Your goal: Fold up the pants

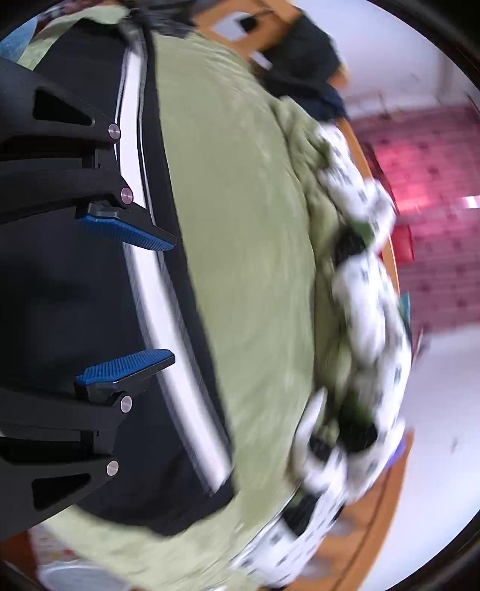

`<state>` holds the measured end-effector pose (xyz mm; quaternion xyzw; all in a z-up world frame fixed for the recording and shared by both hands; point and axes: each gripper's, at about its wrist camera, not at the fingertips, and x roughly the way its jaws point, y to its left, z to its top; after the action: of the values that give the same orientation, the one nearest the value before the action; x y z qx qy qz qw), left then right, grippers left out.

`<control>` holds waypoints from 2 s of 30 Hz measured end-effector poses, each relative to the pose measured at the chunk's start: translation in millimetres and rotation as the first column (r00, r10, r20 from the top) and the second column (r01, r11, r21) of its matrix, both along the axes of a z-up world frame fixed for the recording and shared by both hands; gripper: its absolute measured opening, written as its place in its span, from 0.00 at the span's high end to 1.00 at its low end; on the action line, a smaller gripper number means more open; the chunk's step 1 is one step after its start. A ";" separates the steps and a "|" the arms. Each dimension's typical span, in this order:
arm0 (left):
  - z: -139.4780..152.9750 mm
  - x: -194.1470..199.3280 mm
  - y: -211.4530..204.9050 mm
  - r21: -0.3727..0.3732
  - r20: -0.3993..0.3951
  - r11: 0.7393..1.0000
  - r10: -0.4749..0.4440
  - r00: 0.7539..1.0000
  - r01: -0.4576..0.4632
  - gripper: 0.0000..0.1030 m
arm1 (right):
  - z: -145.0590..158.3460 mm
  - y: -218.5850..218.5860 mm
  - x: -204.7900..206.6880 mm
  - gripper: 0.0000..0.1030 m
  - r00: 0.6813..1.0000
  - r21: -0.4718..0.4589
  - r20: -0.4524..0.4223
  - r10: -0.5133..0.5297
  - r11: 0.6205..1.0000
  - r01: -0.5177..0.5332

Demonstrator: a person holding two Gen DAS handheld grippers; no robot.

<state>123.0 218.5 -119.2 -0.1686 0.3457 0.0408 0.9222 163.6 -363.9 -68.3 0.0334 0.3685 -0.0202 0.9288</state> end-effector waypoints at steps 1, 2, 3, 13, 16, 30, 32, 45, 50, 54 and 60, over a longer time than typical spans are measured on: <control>-2.1 7.4 3.8 -0.007 -0.017 1.000 -0.003 1.000 0.003 0.87 | -3.9 14.7 8.1 0.47 0.999 -0.019 -0.011 0.031 0.999 -0.032; -4.7 15.7 9.1 -0.031 -0.034 1.000 -0.009 0.999 0.008 0.87 | -8.0 30.3 17.5 0.47 0.997 -0.040 -0.025 0.067 0.997 -0.068; -7.5 22.2 13.6 -0.060 -0.057 0.998 -0.013 0.998 0.010 0.86 | -11.5 42.1 24.7 0.47 0.995 -0.058 -0.036 0.095 0.994 -0.097; -16.9 30.8 41.2 -0.237 -0.057 0.970 -0.064 0.996 0.048 0.85 | -34.4 120.2 67.5 0.47 0.959 -0.175 -0.118 0.259 0.945 -0.277; -18.7 38.4 47.8 -0.306 -0.045 0.950 -0.083 0.996 0.065 0.66 | -43.9 118.5 73.7 0.47 0.960 -0.149 -0.138 0.245 0.953 -0.264; -19.4 35.4 34.4 -0.096 -0.018 0.994 -0.047 0.999 0.045 0.38 | -73.0 121.1 69.6 0.47 0.929 -0.201 -0.206 0.308 0.916 -0.348; -22.9 36.0 35.5 -0.086 -0.039 0.996 -0.043 0.998 0.040 0.38 | -76.7 120.5 72.2 0.47 0.922 -0.188 -0.209 0.325 0.912 -0.364; -29.8 69.5 40.3 -0.017 -0.087 1.000 -0.017 0.996 0.016 0.61 | -110.8 146.5 98.1 0.91 0.827 -0.167 -0.275 0.490 0.823 -0.543; -28.6 63.8 38.0 0.007 -0.022 1.000 -0.003 1.000 0.003 0.79 | -91.9 141.8 92.4 0.96 0.862 -0.172 -0.152 0.484 0.845 -0.505; -31.9 66.5 38.0 0.014 -0.033 1.000 0.012 0.999 -0.012 0.79 | -92.0 142.8 99.1 0.96 0.874 -0.173 -0.138 0.467 0.857 -0.485; -45.0 75.7 36.1 0.048 -0.104 0.998 0.038 0.994 -0.033 0.68 | -121.9 157.8 106.2 0.92 0.895 -0.242 -0.190 0.404 0.864 -0.442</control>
<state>198.7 254.5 -164.2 -0.1511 0.3898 0.0738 0.9054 269.8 -206.0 -190.3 -0.1808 0.4211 0.1305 0.8792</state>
